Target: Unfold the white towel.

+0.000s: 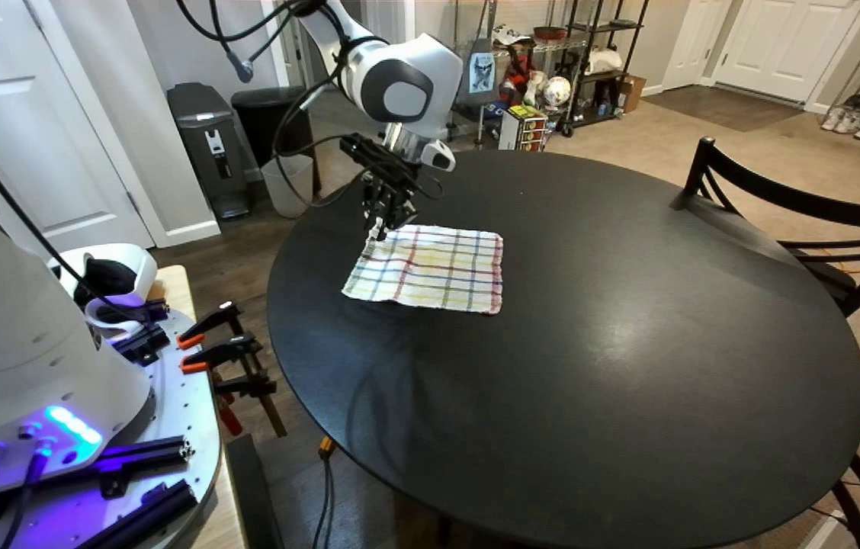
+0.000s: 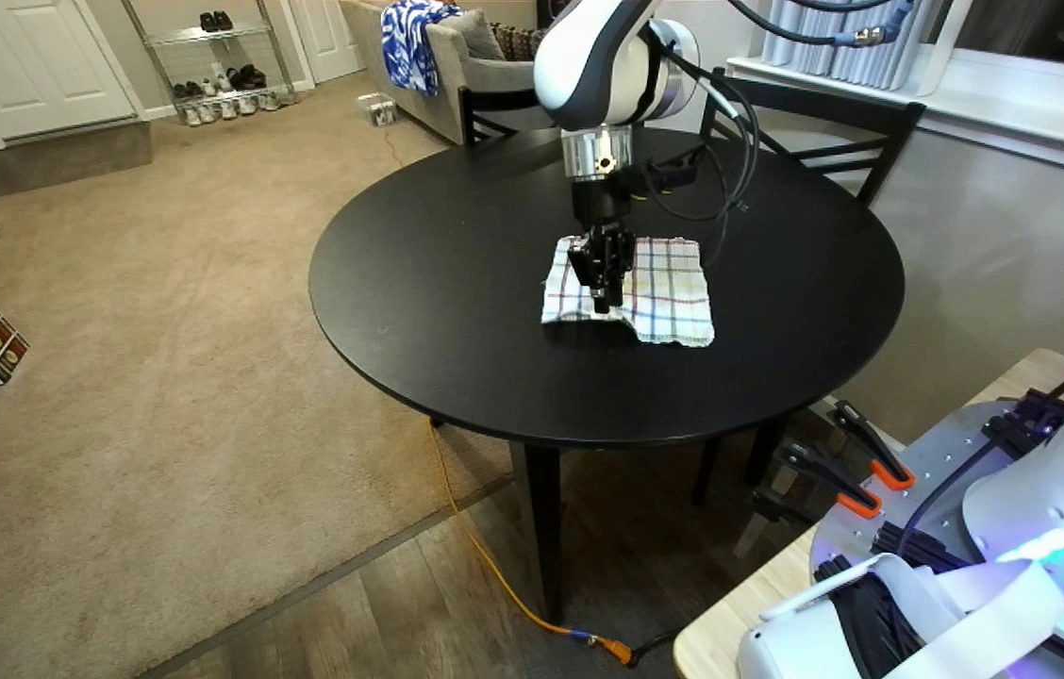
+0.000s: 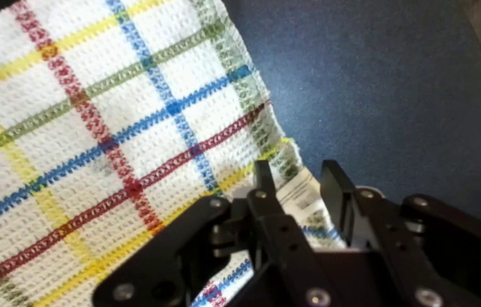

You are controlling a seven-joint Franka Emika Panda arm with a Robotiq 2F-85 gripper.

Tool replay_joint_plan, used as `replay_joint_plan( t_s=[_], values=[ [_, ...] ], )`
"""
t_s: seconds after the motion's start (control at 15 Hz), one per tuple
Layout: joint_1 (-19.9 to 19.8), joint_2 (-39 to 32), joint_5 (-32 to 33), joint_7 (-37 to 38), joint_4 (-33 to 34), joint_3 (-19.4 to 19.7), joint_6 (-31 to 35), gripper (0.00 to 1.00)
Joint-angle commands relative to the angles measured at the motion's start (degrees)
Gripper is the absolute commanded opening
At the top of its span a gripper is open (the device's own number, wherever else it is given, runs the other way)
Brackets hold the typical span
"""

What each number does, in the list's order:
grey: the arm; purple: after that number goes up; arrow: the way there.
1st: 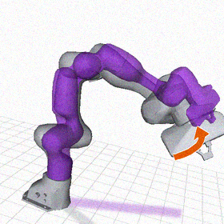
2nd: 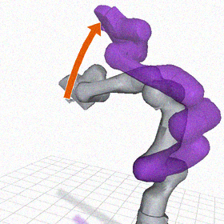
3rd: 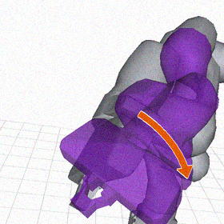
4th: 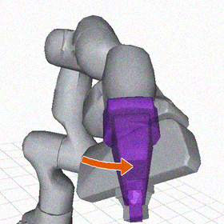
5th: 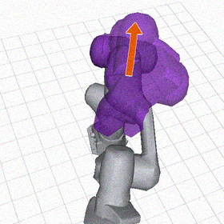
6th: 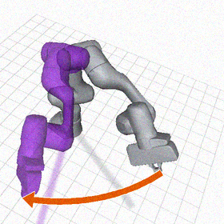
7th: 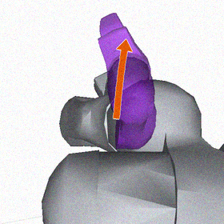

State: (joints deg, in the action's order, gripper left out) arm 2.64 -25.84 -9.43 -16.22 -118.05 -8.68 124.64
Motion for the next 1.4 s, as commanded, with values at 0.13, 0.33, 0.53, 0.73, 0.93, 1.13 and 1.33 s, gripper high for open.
replay_joint_plan(
  t_s=[0.13,0.33,0.53,0.73,0.93,1.13,1.33],
  values=[
    [-0.61,3.15,0.39,-1.13,-2.88,-0.04,0.18,0.79],
    [-1.09,3.46,-0.45,-0.52,-2.51,0.31,1.55,0.97],
    [-1.37,2.98,-0.75,0.37,-1.56,1.16,3.76,1.0],
    [-1.86,1.63,-0.76,0.37,-0.51,1.81,7.27,1.0],
    [-2.88,0.82,-1.83,0.16,0.16,1.96,9.09,1.0],
    [-3.79,0.17,-2.61,0.52,1.34,1.96,8.54,1.0],
    [-4.26,0.79,-3.22,1.31,1.9,1.99,6.62,1.0]
  ],
)
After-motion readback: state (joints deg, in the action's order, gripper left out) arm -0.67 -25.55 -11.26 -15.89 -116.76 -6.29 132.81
